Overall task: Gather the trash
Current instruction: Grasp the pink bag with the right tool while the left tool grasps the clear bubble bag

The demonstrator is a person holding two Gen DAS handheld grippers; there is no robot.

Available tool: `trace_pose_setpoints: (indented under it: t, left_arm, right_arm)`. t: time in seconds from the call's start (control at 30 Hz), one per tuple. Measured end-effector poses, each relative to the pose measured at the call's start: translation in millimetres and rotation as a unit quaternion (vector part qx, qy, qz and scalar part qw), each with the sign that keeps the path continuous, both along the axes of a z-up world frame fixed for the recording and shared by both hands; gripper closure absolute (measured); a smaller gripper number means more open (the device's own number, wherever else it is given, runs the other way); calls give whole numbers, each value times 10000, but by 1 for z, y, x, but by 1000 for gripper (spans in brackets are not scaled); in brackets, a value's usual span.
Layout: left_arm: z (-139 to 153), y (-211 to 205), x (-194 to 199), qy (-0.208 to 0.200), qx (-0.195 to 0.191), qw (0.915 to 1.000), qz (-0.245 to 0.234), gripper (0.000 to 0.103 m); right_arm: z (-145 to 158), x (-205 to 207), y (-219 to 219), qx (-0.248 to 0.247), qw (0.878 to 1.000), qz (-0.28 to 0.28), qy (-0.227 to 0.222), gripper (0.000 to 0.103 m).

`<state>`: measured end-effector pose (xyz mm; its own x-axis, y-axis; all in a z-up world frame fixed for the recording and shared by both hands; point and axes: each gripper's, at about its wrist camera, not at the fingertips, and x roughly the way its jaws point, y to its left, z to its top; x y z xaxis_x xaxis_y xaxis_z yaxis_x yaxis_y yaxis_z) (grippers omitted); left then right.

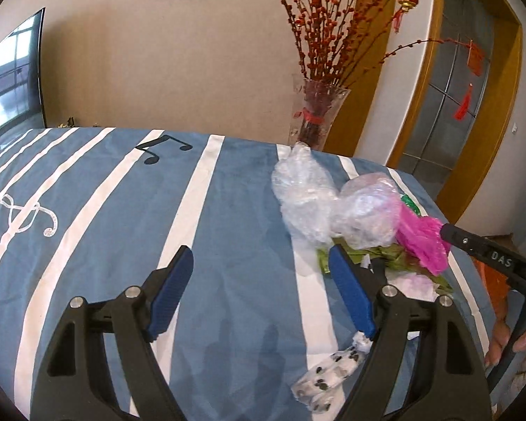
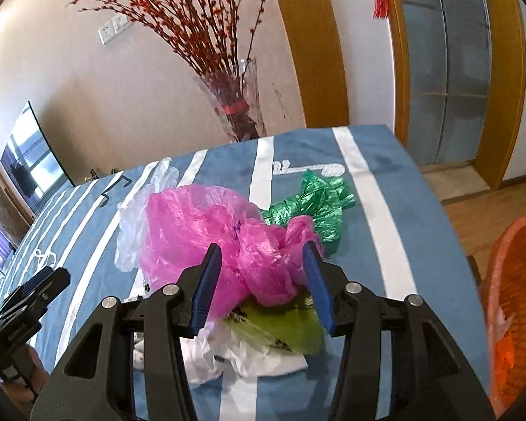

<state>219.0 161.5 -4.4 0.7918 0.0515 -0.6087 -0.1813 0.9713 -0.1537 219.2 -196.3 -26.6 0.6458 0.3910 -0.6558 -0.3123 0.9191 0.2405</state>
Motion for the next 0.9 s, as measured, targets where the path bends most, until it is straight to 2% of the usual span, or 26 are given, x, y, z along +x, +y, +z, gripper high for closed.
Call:
trace_pose_setpoints:
  t: [0.03,0.07,0.1,0.2,0.37,0.57,0.7,0.9]
  left_arm:
    - [-1,2,1,5,-10,10000,6,25]
    - [-1,3,1,13,-27,10000,14,25]
    - [-2,3,1,20,-40,10000,17,25]
    - [-4,4,4,28,-90,10000,16,25]
    - [-1,-5,8,0,-80,10000,-48,22]
    - [5,-28,19,-19,-63,9996,-279,19]
    - [6,-45,36,31,-3,9993,-372,17]
    - [-5,-47,81,283,186,9993,-152,18]
  right_arm:
    - [-3,2,2,-64,10000,5,38,56]
    - [-6,3,3,-124,9999,11,83,65]
    - [-11,5,5,-218,9996,36,177,77]
    - [-13,-1,3,-250,9996,46,108,83]
    - [0,-15,-15,-133,9998,-106,-82,85]
    - [15,-32,-54,-80,9980,-538,-336,86]
    - [21,-39,-83,-40,9956,-828,-438,86]
    - [18,-41,-110,-74,9936,-1047,-410,86]
